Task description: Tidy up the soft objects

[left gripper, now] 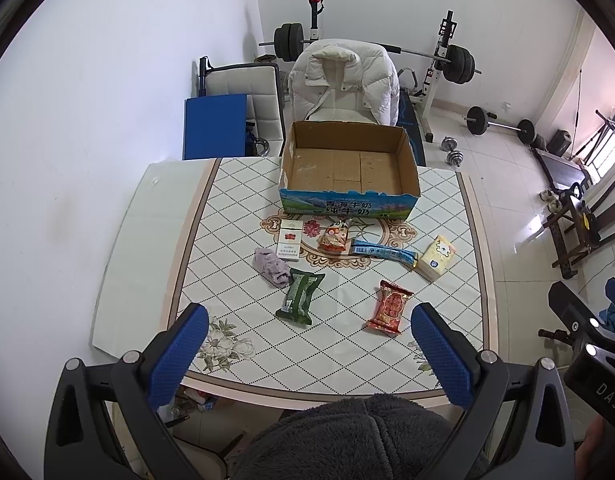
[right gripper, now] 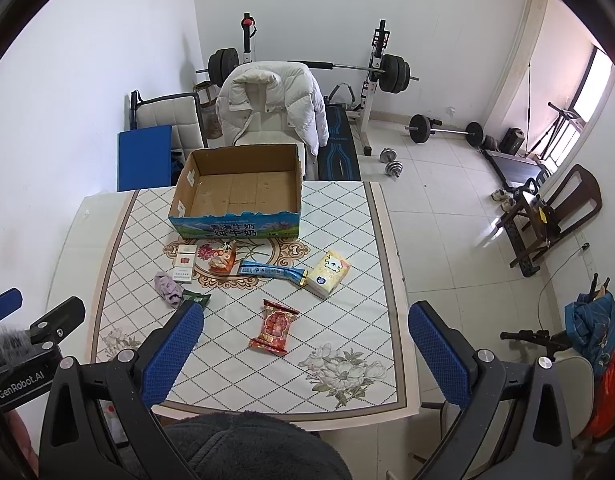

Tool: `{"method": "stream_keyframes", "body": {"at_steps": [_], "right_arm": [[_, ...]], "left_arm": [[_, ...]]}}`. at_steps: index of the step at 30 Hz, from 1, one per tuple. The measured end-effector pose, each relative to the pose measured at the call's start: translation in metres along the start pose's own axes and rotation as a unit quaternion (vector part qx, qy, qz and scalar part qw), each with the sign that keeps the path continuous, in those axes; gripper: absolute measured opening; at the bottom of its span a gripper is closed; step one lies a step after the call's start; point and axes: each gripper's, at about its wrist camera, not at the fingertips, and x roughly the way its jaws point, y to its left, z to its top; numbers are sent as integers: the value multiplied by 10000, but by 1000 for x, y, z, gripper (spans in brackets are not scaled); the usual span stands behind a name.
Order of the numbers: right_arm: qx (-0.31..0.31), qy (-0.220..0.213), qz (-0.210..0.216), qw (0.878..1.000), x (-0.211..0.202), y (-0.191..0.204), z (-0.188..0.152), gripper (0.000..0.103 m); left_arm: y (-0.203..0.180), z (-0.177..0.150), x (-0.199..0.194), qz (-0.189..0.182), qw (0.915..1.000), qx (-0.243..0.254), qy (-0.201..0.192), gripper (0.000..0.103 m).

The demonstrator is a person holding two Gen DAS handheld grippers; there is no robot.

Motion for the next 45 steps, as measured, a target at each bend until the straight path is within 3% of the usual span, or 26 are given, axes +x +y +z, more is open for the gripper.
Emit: {"method": "stream_keyframes", "body": {"at_steps": [8,13,18,21,25,31,33,34,35,36,37,38,39,45], "right_arm": [[163,208,55,9996,30,-2,6,103],[374,984,268,9941,122,-2,3,103],[444,2007,457,9776,249,14,-17,103],[511,2545,470,9646,320,21,-39,103],[641,3188,374,9449,402,32,-69,103],[715,3757,236,9237,477,45,-104,100],[704,3833,233,9206,488,50,-112,97],[730,3877,259,9185,492,51,-116,95],[759,3928,272,9161,496,52,-120,88],[790,3988,295,9131,501,53,-126,79],[826,4036,313,9107,503,53,-130,74],[741,4074,330,9096,506,54,-134,59],[768,4085,341,9089,508,53,-139,53],[674,3904,589,9163,495,49,-151,48]], "left_arm": [[6,11,23,72,10000,-58,26,103],[43,24,97,259,9967,-608,471,103],[59,19,196,289,9916,-547,1140,103],[56,5,264,195,9849,-337,1689,98],[43,-16,347,46,9707,-88,2403,78],[32,-42,435,-203,9452,-73,3256,76],[30,-48,450,-286,9398,-129,3403,75],[30,-50,454,-329,9379,-155,3450,65],[29,-53,457,-363,9366,-201,3478,51],[29,-55,458,-353,9357,-230,3502,45],[29,-56,459,-347,9365,-256,3479,43],[29,-57,456,-352,9380,-309,3435,40],[27,-58,452,-338,9403,-332,3372,38],[9,-63,409,-77,9516,-305,3057,32]]}}
